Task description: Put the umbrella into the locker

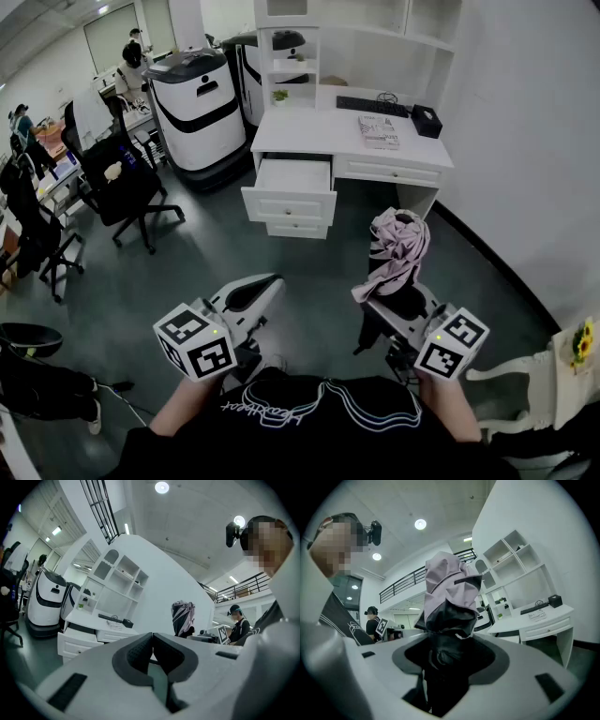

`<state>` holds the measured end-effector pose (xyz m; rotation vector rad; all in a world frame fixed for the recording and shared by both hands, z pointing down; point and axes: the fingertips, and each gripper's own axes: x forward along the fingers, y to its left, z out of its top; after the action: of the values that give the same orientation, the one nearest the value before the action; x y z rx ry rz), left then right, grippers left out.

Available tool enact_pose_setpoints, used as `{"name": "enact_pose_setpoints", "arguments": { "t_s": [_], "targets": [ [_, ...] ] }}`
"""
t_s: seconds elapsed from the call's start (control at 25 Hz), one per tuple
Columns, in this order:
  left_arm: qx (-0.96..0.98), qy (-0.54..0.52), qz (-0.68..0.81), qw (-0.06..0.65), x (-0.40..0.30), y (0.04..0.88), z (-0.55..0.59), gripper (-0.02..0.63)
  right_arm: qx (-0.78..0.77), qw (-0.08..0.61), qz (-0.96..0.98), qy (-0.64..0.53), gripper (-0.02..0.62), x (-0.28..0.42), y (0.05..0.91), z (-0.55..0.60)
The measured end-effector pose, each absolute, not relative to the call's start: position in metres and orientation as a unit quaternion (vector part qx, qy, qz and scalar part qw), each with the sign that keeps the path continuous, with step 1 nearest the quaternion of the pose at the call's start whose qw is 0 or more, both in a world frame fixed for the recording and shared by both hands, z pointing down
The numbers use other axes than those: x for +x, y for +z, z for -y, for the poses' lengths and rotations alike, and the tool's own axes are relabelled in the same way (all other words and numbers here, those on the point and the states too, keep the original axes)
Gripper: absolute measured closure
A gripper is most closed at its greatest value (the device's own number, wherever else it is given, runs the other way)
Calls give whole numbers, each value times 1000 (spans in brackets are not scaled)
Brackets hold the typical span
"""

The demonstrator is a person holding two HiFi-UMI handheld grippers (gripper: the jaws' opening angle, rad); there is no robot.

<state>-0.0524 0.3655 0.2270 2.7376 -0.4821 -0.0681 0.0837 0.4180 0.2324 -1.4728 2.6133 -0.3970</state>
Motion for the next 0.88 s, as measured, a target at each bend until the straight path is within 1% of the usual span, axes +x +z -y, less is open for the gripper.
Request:
{"name": "enact_pose_setpoints", "arguments": {
  "t_s": [0.24, 0.64, 0.88],
  "targets": [
    [968, -15, 168, 189, -51, 234, -373, 600, -489, 65, -858, -146, 354, 87, 236, -428],
    [968, -7, 183, 173, -60, 232, -372, 600, -477, 79, -865, -136, 354, 84, 236, -421],
    [962, -5, 203, 184, -54, 256, -354, 600, -464, 83, -870, -148, 353, 97, 261, -405]
  ]
}}
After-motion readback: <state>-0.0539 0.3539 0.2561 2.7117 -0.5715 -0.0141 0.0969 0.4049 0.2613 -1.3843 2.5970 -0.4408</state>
